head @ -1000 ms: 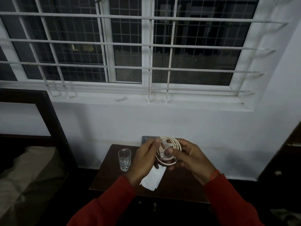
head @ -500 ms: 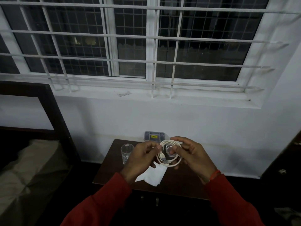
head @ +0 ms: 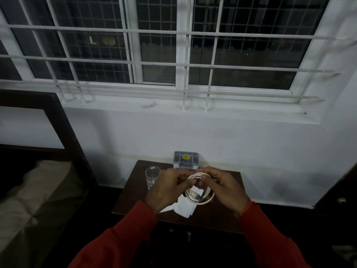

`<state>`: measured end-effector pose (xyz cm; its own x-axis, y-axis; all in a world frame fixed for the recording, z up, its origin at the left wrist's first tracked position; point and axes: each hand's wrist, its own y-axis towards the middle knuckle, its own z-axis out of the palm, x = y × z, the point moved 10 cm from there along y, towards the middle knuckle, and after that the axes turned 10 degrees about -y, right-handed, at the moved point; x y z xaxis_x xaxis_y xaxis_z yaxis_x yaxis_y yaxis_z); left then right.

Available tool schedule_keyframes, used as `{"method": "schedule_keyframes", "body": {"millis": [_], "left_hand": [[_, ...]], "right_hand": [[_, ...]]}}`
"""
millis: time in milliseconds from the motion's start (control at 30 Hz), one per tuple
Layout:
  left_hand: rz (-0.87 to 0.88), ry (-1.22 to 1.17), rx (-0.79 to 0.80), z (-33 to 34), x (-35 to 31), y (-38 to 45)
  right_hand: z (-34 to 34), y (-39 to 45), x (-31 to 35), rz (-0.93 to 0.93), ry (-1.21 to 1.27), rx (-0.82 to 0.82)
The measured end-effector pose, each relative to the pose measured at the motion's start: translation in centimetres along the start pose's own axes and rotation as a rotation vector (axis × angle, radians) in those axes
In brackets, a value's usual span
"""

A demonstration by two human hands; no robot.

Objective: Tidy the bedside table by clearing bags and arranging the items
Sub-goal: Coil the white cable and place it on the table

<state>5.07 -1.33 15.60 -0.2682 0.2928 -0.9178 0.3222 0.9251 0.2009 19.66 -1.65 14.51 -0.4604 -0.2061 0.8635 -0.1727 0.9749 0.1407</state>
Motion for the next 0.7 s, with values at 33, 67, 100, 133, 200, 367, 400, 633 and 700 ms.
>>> {"method": "schedule_keyframes", "body": {"millis": [33, 67, 100, 133, 200, 367, 400, 633, 700], "left_hand": [[-0.002, 0.002, -0.01, -0.2, 0.1, 0.3], [-0.01, -0.003, -0.032, -0.6, 0.3, 0.5], [-0.031, -0.004, -0.061, -1.1, 0.8, 0.9], [-0.058, -0.012, -0.086, -1.6, 1.3, 1.2], [-0.118, -0.031, -0.13, -2.5, 2.8, 2.1], [-0.177, 0.087, -0.206, -5.0, 6.8, 5.1], [-0.18, 0.123, -0.212, -5.6, 7.4, 5.8], [-0.236, 0.351, -0.308, -11.3, 12.5, 12.7], [-0.29, 0.362, -0.311, -12.5, 14.9, 14.7]], "right_hand": [[0.1, 0.3, -0.1, 0.002, 0.013, -0.01], [0.1, 0.6, -0.3, 0.01, 0.037, -0.021], [0.1, 0.8, -0.5, 0.029, 0.08, -0.035], [0.1, 1.1, -0.9, 0.056, 0.141, -0.045], [0.2, 1.7, -1.6, 0.102, 0.246, -0.066], [0.8, 3.7, -3.7, 0.189, 0.396, -0.113], [1.1, 4.0, -4.3, 0.2, 0.412, -0.118], [3.7, 7.4, -10.4, 0.274, 0.425, -0.136], [4.6, 8.3, -12.3, 0.294, 0.437, -0.152]]}}
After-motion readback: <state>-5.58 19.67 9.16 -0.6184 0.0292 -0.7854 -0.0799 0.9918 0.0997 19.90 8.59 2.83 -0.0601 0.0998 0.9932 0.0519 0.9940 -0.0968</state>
